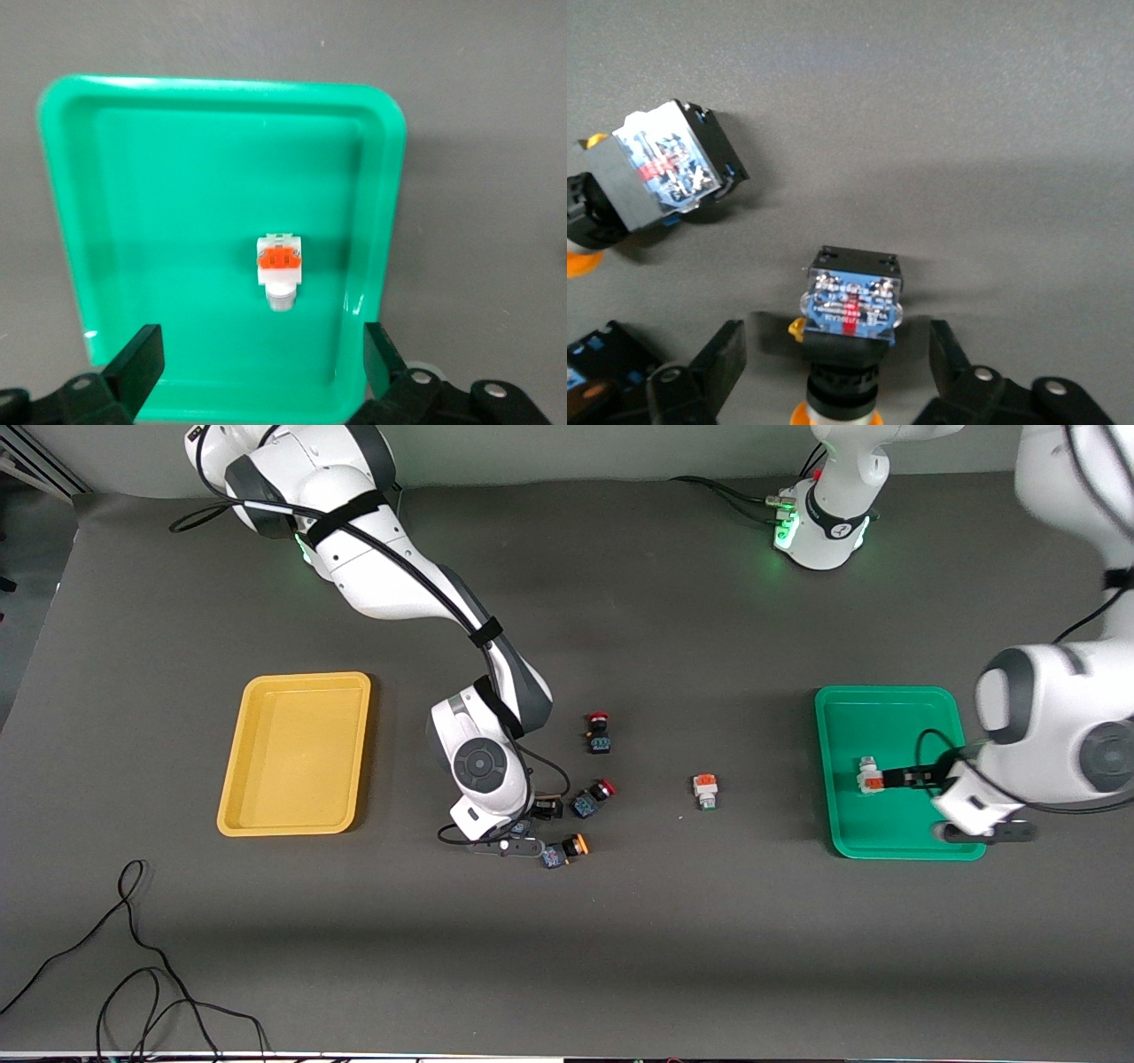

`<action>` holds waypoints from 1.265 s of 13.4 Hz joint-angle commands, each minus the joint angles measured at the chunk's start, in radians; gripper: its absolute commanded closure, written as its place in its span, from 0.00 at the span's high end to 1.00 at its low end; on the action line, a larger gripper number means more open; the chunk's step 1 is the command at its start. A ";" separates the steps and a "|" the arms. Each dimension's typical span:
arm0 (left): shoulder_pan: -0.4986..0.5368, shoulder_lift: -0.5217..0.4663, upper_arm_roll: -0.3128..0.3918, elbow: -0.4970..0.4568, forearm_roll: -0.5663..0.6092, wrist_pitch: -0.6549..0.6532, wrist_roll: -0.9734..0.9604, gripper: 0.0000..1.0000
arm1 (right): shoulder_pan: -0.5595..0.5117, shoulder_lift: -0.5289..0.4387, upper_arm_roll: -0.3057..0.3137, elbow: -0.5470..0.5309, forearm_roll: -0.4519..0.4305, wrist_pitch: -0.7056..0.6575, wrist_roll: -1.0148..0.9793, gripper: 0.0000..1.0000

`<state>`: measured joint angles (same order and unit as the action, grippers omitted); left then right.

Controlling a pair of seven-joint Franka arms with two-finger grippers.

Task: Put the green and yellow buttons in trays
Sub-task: 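Grasp the second white switch while the right gripper lifts the black switch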

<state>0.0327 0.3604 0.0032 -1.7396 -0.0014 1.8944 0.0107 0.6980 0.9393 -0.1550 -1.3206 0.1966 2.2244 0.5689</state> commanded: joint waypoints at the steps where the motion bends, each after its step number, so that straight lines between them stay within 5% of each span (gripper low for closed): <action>1: 0.019 -0.002 0.000 0.153 -0.003 -0.147 0.052 1.00 | 0.011 0.010 -0.014 0.020 -0.045 0.006 0.026 0.16; 2: 0.018 -0.001 -0.002 0.188 -0.008 -0.170 0.051 1.00 | 0.009 0.009 -0.015 0.018 -0.065 0.006 0.026 0.00; 7: -0.095 -0.002 -0.064 0.245 -0.011 -0.199 -0.185 1.00 | 0.005 -0.034 -0.021 0.020 -0.080 0.000 0.031 0.00; 12: -0.269 0.041 -0.098 0.242 -0.009 -0.118 -0.480 1.00 | -0.043 -0.241 -0.052 -0.043 -0.074 -0.177 0.000 0.00; 17: -0.370 0.202 -0.097 0.172 0.006 0.108 -0.577 1.00 | -0.060 -0.519 -0.185 -0.352 -0.074 -0.221 -0.192 0.00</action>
<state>-0.3131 0.5077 -0.1085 -1.5407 -0.0094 1.9230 -0.5282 0.6307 0.5510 -0.2864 -1.4708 0.1323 1.9771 0.4730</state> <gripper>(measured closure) 0.000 0.555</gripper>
